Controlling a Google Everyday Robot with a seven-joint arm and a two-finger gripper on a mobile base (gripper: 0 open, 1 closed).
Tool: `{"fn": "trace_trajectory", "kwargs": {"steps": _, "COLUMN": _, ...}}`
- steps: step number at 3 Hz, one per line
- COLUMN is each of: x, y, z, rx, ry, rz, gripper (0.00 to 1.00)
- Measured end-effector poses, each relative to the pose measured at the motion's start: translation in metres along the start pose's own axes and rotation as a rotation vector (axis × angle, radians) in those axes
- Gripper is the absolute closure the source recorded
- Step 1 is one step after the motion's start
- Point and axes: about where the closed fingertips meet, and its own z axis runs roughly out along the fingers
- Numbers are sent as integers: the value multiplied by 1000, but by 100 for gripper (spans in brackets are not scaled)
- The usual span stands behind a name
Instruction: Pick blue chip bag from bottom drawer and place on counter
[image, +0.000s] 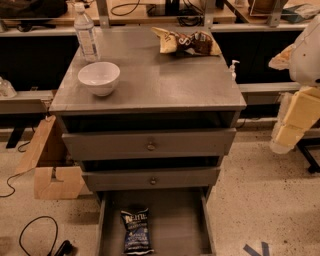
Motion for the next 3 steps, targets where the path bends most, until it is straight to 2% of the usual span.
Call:
{"fn": "trace_trajectory", "kwargs": {"steps": 1, "x": 0, "y": 0, "z": 0, "rx": 0, "ry": 0, "rz": 0, "gripper": 0}}
{"fn": "trace_trajectory", "kwargs": {"steps": 2, "x": -8, "y": 0, "z": 26, "rx": 17, "ry": -44, "rz": 31, "gripper": 0}}
{"fn": "trace_trajectory", "kwargs": {"steps": 3, "x": -16, "y": 16, "z": 84, "rx": -8, "ry": -121, "rz": 80, "gripper": 0}}
